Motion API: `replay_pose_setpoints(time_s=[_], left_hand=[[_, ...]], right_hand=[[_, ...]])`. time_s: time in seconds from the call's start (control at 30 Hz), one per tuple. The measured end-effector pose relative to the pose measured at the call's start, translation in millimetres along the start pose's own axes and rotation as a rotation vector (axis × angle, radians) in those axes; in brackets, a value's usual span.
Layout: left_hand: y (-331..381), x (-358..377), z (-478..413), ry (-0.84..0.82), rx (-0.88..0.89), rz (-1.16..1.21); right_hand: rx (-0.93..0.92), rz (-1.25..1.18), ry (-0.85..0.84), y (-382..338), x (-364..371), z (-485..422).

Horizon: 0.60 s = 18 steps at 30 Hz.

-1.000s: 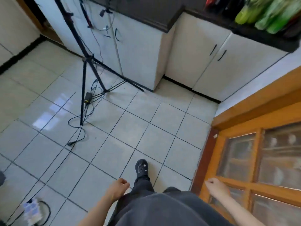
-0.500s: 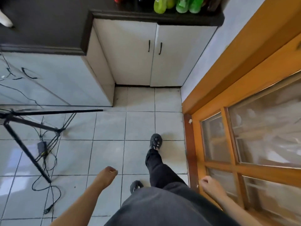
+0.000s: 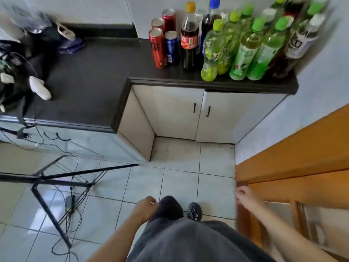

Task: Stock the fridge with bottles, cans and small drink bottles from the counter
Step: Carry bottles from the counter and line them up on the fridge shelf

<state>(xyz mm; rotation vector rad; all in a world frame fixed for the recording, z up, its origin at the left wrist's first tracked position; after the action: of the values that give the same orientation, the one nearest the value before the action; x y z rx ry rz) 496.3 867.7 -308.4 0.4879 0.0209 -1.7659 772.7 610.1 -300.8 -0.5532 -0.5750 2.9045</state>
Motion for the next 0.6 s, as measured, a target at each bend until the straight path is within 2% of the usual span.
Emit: replay_pose_setpoints(time_s=[0.1,0.23,0.37,0.5,0.6], left_hand=[[29,-19,-18,-0.013,0.032,-0.024],[57,-38,-54,-0.095,0.04,0.012],[115,-99,-95,-0.082,0.126,-0.018],[207,-203,-113,0.086,0.293,0.054],[275,-272,-113,0.258,0.44,0.145]], right_hand=[[-0.038,-0.004,-0.001,-30,-28,-22],[0.032,-0.027,-0.032,-33,-40,-47],[0.135,-0.082,-0.033,-31,-56,-58],[0.163,-0.111,0.053,-67,-104,-62],[0.069,-0.168,0.158,-124,-147,-71]])
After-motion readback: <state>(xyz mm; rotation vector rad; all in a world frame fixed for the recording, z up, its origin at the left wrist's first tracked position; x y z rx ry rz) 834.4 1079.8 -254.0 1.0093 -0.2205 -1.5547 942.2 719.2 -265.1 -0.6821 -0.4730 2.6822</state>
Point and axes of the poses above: each hand's wrist, its own z-axis away from the middle knuckle, its own x-axis out of the palm, y = z × x, the point moved 8 cm from there along -z, towards the middle knuckle, and after that the axes turned 13 degrees about -y, right-handed, at the moved point
